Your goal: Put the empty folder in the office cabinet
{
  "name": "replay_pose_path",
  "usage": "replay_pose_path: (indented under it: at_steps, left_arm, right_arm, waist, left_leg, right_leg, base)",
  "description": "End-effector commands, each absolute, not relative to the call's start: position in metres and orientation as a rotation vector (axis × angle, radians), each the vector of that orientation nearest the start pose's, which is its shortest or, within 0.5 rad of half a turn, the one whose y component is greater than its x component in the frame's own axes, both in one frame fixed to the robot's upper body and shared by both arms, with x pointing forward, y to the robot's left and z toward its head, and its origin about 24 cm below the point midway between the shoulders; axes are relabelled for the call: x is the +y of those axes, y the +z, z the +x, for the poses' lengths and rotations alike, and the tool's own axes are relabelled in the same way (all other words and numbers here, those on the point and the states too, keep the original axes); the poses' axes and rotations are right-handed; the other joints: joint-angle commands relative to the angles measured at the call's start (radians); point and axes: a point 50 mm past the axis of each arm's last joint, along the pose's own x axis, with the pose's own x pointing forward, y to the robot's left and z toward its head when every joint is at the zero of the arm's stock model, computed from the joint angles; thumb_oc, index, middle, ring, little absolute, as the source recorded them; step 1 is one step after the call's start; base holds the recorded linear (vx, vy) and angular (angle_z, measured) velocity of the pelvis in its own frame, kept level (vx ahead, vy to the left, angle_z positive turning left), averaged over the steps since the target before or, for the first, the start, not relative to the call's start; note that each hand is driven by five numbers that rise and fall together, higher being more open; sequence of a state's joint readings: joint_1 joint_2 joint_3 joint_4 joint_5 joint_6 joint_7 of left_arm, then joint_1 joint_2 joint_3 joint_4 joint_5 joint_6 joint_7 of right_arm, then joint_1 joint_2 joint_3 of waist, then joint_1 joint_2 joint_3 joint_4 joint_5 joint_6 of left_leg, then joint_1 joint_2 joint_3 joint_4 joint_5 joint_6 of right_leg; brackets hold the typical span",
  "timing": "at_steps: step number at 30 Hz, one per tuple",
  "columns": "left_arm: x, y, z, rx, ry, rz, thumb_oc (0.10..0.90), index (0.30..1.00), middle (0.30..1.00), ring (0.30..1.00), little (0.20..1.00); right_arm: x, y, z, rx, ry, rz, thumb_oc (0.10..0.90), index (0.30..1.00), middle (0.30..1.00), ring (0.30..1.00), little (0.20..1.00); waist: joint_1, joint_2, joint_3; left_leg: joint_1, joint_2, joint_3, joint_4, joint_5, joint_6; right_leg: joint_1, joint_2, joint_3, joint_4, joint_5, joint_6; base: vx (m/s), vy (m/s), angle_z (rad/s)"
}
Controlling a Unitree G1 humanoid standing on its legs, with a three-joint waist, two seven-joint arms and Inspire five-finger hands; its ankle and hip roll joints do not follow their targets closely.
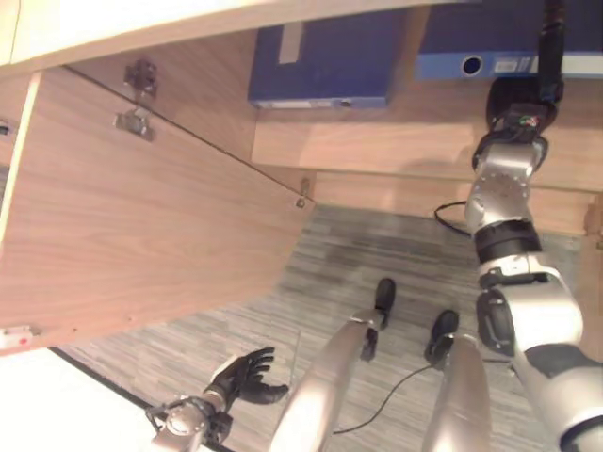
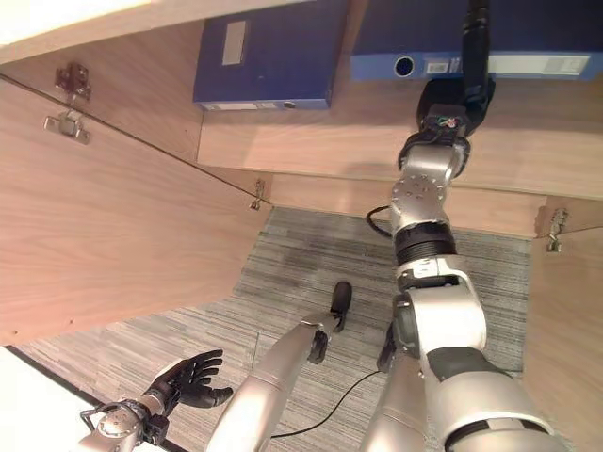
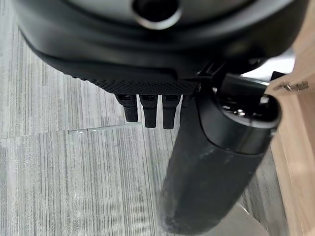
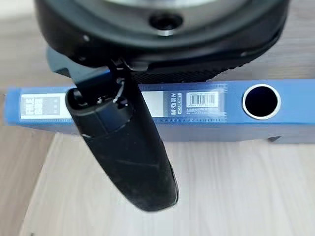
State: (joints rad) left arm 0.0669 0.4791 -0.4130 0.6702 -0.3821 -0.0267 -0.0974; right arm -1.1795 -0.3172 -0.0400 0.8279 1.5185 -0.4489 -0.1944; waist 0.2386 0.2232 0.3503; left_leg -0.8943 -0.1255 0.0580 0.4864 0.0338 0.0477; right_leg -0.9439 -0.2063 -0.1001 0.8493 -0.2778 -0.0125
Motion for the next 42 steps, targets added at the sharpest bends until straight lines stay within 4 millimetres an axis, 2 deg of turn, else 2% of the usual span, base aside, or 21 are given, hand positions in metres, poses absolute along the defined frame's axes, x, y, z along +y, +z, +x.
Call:
replay_pose_path:
  at_steps: [1,3,4,5,7,14,20,26,27,28,29,30,42]
  left_arm:
    - [0.275,-0.130,0.088,1.094,-0.027,0.284,0.800,0.900,0.900,0.900,0.900]
    - [0.275,-0.130,0.088,1.093,-0.027,0.283,0.800,0.900,0.900,0.900,0.900]
    - [0.265,-0.135,0.092,1.090,-0.003,0.250,0.800,0.900,0.900,0.900,0.900]
    - [0.265,-0.135,0.093,1.090,-0.001,0.250,0.800,0.900,0.900,0.900,0.900]
    - [0.257,-0.137,0.097,1.085,0.002,0.241,0.800,0.900,0.900,0.900,0.900]
    - [0.251,-0.139,0.103,1.072,0.014,0.241,0.800,0.900,0.900,0.900,0.900]
    - [0.251,-0.138,0.106,1.067,0.027,0.246,0.800,0.900,0.900,0.900,0.900]
    - [0.249,-0.140,0.112,1.076,0.047,0.266,0.800,0.900,0.900,0.900,0.900]
    - [0.248,-0.140,0.115,1.076,0.046,0.277,0.800,0.900,0.900,0.900,0.900]
    - [0.248,-0.140,0.116,1.074,0.046,0.277,0.800,0.900,0.900,0.900,0.900]
    - [0.247,-0.141,0.117,1.077,0.038,0.288,0.800,0.900,0.900,0.900,0.900]
    - [0.247,-0.141,0.118,1.074,0.039,0.288,0.800,0.900,0.900,0.900,0.900]
    - [0.248,-0.142,0.120,1.078,0.042,0.314,0.800,0.900,0.900,0.900,0.900]
  right_arm:
    - [-0.200,0.308,0.394,-0.668,-0.022,1.169,0.800,0.900,0.900,0.900,0.900]
    - [-0.200,0.308,0.393,-0.667,-0.023,1.167,0.800,0.900,0.900,0.900,0.900]
    - [-0.199,0.298,0.391,-0.665,-0.076,1.205,0.800,0.900,0.900,0.900,0.900]
    - [-0.198,0.298,0.390,-0.664,-0.078,1.204,0.800,0.900,0.900,0.900,0.900]
    - [-0.186,0.302,0.385,-0.677,-0.064,1.204,0.800,0.900,0.900,0.900,0.900]
    - [-0.160,0.299,0.380,-0.655,0.000,1.200,0.800,0.900,0.900,0.900,0.900]
    - [-0.158,0.297,0.382,-0.636,-0.025,1.224,0.800,0.900,0.900,0.900,0.900]
    - [-0.150,0.310,0.383,-0.600,-0.110,1.177,0.800,0.900,0.900,0.900,0.900]
    - [-0.149,0.320,0.385,-0.593,-0.138,1.133,0.800,0.900,0.900,0.900,0.900]
    - [-0.149,0.322,0.384,-0.594,-0.139,1.131,0.800,0.900,0.900,0.900,0.900]
    - [-0.140,0.334,0.385,-0.592,-0.129,1.097,0.800,0.900,0.900,0.900,0.900]
    - [-0.140,0.335,0.385,-0.594,-0.128,1.096,0.800,0.900,0.900,0.900,0.900]
    - [-0.131,0.316,0.408,-0.403,-0.216,0.914,0.800,0.900,0.900,0.900,0.900]
  waist:
    - [-0.013,0.014,-0.027]
    - [-0.014,0.015,-0.025]
    - [-0.039,0.006,-0.007]
    - [-0.039,0.006,-0.007]
    - [-0.057,-0.008,0.004]
    - [-0.076,-0.021,0.019]
    - [-0.078,-0.023,0.020]
    - [-0.086,-0.040,0.023]
    - [-0.090,-0.048,0.017]
    - [-0.090,-0.048,0.018]
    - [-0.086,-0.053,0.011]
    - [-0.086,-0.053,0.013]
    - [-0.070,-0.058,0.008]
  left_leg:
    - [0.040,0.028,-0.004,-0.028,-0.147,-0.007]
    - [0.042,0.028,-0.004,-0.028,-0.147,-0.008]
    - [0.039,0.032,0.000,-0.029,-0.147,-0.007]
    - [0.040,0.032,0.000,-0.030,-0.146,-0.007]
    - [0.039,0.035,0.003,-0.030,-0.147,-0.007]
    - [0.041,0.039,0.011,-0.035,-0.148,-0.007]
    - [0.043,0.040,0.013,-0.034,-0.149,-0.007]
    - [0.043,0.047,0.012,-0.041,-0.148,-0.008]
    - [0.044,0.048,0.011,-0.041,-0.149,-0.009]
    - [0.044,0.048,0.011,-0.041,-0.149,-0.009]
    - [0.045,0.048,0.010,-0.040,-0.150,-0.008]
    - [0.044,0.048,0.010,-0.040,-0.150,-0.008]
    - [0.055,0.049,0.008,-0.057,-0.143,-0.009]
  right_leg:
    - [0.038,0.006,-0.006,-0.071,0.013,0.058]
    - [0.039,0.006,-0.006,-0.072,0.014,0.058]
    - [0.038,0.013,-0.001,-0.080,0.020,0.054]
    - [0.038,0.013,0.000,-0.081,0.020,0.054]
    - [0.037,0.017,0.001,-0.084,0.024,0.050]
    - [0.034,0.022,0.006,-0.088,0.033,0.046]
    - [0.037,0.023,0.007,-0.091,0.035,0.045]
    - [0.039,0.028,0.004,-0.102,0.042,0.041]
    - [0.041,0.031,0.003,-0.105,0.044,0.039]
    - [0.041,0.031,0.003,-0.106,0.044,0.039]
    - [0.041,0.032,0.004,-0.107,0.046,0.038]
    - [0.041,0.032,0.004,-0.107,0.046,0.038]
    - [0.050,0.033,-0.003,-0.120,0.051,0.038]
  base:
    - [0.00,0.000,0.00]
    - [-0.01,-0.006,0.02]
    - [0.00,0.000,0.00]
    - [-0.02,0.002,-0.05]
    - [-0.01,-0.006,-0.09]
    - [-0.01,0.005,-0.10]
    - [0.00,0.000,-0.01]
    - [0.00,-0.003,-0.02]
    - [0.00,-0.008,-0.07]
    - [0.00,-0.015,-0.07]
    - [0.00,-0.006,-0.04]
    - [0.00,0.000,0.00]
    - [0.00,0.000,0.00]
